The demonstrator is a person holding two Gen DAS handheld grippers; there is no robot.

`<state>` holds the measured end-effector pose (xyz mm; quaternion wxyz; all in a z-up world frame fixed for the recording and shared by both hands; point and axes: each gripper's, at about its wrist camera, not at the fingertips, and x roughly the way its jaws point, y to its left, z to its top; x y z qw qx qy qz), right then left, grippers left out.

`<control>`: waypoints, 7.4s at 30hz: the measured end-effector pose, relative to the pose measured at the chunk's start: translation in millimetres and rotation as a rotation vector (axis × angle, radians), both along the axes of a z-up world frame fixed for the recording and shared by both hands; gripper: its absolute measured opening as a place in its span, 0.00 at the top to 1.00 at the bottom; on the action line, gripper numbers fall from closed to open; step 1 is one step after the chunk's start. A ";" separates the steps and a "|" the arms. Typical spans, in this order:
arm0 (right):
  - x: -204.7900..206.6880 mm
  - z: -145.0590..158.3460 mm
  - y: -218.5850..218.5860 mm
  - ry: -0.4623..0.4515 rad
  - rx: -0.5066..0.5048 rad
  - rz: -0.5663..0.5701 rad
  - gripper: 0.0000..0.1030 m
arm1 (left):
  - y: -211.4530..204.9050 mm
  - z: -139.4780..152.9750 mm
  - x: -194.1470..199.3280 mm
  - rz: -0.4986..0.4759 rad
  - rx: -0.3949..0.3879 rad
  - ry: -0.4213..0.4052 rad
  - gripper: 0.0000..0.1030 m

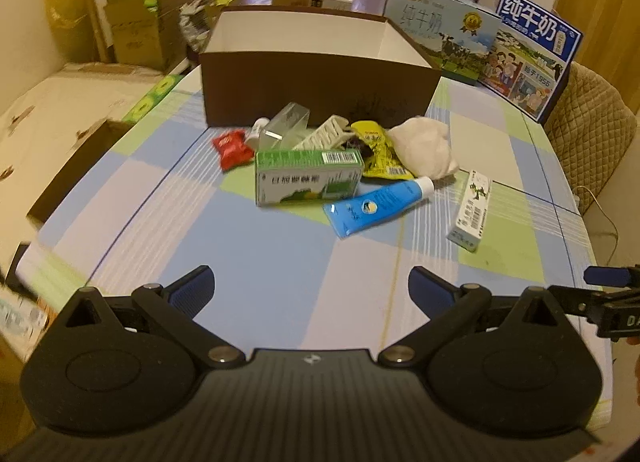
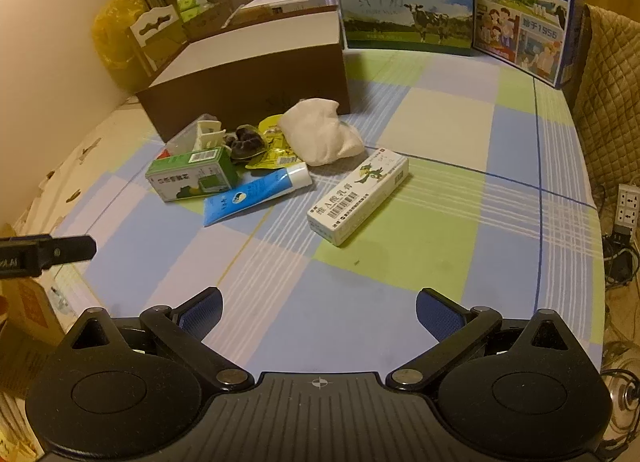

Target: Organize objects

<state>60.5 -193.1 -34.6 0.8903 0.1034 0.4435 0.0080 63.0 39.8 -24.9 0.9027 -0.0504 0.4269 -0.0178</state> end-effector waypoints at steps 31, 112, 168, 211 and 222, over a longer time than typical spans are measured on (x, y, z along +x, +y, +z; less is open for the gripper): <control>38.0 -20.5 -20.3 0.110 -0.003 -0.385 0.02 | 32.0 -61.5 174.8 -0.524 0.069 0.030 0.20; 142.2 -83.6 112.5 0.106 -0.157 0.325 0.68 | 97.1 -62.1 109.3 -0.113 0.087 0.194 0.74; 263.1 70.4 54.6 -0.224 0.097 0.103 0.88 | 66.3 68.0 253.7 -0.149 0.011 -0.174 0.75; 454.6 -32.9 9.6 0.109 0.115 0.043 0.73 | 36.3 -43.0 414.7 -0.009 -0.057 0.091 0.75; 424.8 0.3 8.5 0.020 0.104 0.012 0.44 | 49.6 -24.2 404.1 -0.071 -0.088 0.046 0.47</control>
